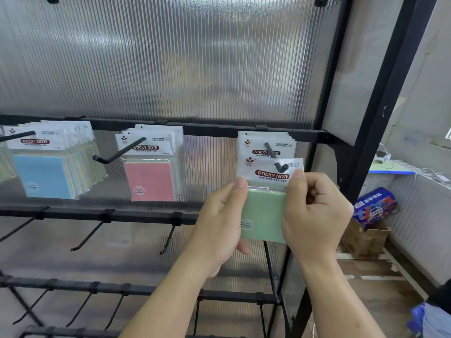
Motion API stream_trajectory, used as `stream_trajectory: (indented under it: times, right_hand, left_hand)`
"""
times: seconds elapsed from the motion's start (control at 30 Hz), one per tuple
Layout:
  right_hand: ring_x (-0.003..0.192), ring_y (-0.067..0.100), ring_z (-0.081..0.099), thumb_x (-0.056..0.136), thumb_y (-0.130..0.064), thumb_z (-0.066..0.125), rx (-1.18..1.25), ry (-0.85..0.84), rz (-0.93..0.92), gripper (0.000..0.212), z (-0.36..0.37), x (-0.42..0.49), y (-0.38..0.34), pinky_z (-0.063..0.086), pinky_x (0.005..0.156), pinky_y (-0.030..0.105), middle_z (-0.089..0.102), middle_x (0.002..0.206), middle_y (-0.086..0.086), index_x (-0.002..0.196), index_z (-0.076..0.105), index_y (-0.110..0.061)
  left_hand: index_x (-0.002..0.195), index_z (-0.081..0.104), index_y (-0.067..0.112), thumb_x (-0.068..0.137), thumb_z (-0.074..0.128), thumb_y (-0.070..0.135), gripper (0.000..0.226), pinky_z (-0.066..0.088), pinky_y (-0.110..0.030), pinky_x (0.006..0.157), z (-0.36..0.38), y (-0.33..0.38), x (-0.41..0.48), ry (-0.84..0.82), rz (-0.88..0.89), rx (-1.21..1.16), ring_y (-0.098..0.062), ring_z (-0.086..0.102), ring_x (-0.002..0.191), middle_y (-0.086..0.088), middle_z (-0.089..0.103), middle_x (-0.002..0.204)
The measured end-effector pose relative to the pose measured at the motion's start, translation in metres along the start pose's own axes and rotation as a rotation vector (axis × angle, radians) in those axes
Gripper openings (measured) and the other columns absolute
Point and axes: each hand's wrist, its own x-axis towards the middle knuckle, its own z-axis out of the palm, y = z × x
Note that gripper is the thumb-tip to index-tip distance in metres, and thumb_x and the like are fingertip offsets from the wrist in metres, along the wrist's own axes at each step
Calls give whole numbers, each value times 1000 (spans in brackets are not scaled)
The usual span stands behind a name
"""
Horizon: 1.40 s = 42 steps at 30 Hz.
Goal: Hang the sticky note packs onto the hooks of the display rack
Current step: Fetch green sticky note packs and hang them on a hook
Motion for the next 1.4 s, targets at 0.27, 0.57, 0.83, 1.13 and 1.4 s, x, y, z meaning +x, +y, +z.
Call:
stream_trajectory:
  times: [0.27, 0.57, 0.83, 1.13, 1.4]
  right_hand:
    - [61, -14, 51, 94, -22, 50, -136, -82, 11, 25, 21, 18, 23, 32, 52, 1, 44, 57, -21, 70, 52, -18]
    - [61, -2, 52, 95, -29, 55, -165, -130, 94, 26, 26, 28, 37, 35, 55, 6, 50, 64, -16, 76, 58, -11]
    - [59, -2, 43, 89, -12, 62, -207, -101, 5, 9, 15, 15, 21, 35, 61, -1, 51, 65, -7, 87, 57, -5]
    - [91, 30, 62, 89, -19, 51, -189, -648, -149, 31, 39, -75, -14, 51, 77, 36, 67, 101, 12, 110, 67, -3]
    - [123, 40, 48, 93, -29, 51, -174, -1283, -228, 45, 108, -159, -82, 44, 99, 52, 56, 130, 18, 132, 54, -7]
  left_hand:
    - [76, 50, 2, 103, 29, 46, 56, 37, -31, 52, -1, -15, 45, 177, 114, 381, -12, 41, 53, 3, 44, 58]
    - [50, 38, 18, 102, 28, 49, 62, 26, -19, 42, -5, -11, 59, 230, 148, 824, -7, 42, 42, 5, 40, 45]
    - [84, 53, 21, 99, 30, 56, 45, 30, -28, 50, -21, -16, 37, 307, 222, 1194, -15, 56, 67, 7, 60, 78]
    - [127, 59, 13, 92, 46, 39, 46, 51, -44, 80, -89, -51, -52, 300, 80, 1384, -31, 59, 108, -10, 63, 113]
    - [136, 54, 14, 92, 36, 43, 55, 44, -58, 97, -202, -73, -159, 465, -432, 1423, -37, 51, 124, -17, 59, 128]
